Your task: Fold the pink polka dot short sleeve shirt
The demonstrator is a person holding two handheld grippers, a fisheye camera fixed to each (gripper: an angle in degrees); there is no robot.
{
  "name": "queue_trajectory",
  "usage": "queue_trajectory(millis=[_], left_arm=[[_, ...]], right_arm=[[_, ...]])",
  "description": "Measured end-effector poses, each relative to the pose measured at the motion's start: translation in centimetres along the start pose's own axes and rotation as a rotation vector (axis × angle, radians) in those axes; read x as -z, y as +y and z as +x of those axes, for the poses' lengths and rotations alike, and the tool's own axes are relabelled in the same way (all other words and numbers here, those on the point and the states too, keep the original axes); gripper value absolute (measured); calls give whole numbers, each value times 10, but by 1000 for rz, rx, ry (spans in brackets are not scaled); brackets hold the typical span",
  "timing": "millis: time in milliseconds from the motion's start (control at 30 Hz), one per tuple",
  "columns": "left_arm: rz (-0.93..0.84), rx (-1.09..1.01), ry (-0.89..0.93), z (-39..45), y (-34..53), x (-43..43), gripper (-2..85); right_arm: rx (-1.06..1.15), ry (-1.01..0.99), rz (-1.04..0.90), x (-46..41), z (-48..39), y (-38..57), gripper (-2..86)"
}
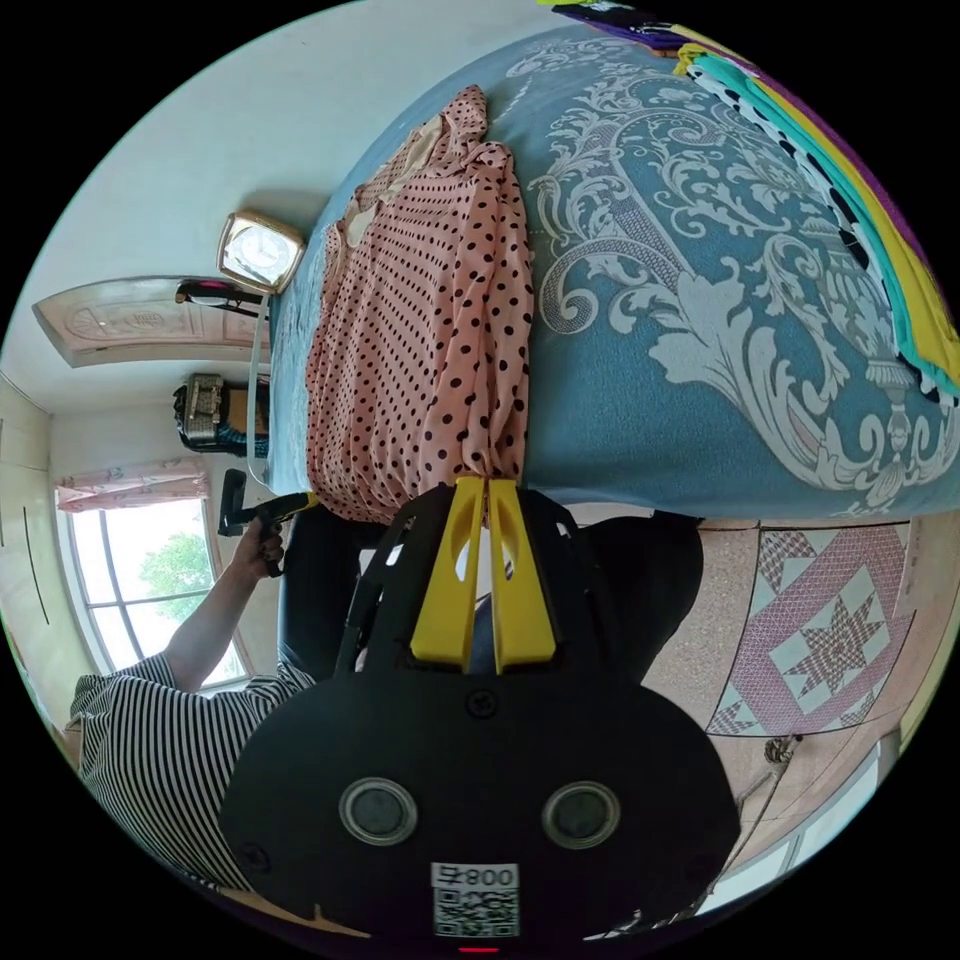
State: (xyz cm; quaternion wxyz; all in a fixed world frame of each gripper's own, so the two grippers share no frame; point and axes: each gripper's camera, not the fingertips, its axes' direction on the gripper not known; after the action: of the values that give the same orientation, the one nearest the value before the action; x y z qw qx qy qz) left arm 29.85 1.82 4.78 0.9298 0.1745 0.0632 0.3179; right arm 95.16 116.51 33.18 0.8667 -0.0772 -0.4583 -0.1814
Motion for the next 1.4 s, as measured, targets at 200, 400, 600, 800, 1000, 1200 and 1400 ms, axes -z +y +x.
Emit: queue_trajectory(millis=[200, 400, 600, 800, 1000, 1200, 1400], left_arm=[[119, 11, 132, 10, 30, 46, 3], [222, -31, 254, 25, 57, 101, 2], [308, -67, 370, 39, 82, 153, 2], [353, -101, 451, 47, 109, 192, 2], [390, -120, 499, 43, 137, 223, 2], [407, -132, 524, 33, 163, 240, 2], [428, -126, 550, 16, 184, 245, 2]], right_arm=[[10, -70, 72, 32, 8, 26, 2], [26, -154, 160, 75, 15, 54, 1], [80, -203, 220, 112, 10, 69, 1], [122, -221, 234, 132, 4, 78, 1], [135, -257, 245, 145, 7, 87, 1], [134, -253, 242, 153, 11, 95, 1], [116, -286, 240, 151, 20, 98, 1]])
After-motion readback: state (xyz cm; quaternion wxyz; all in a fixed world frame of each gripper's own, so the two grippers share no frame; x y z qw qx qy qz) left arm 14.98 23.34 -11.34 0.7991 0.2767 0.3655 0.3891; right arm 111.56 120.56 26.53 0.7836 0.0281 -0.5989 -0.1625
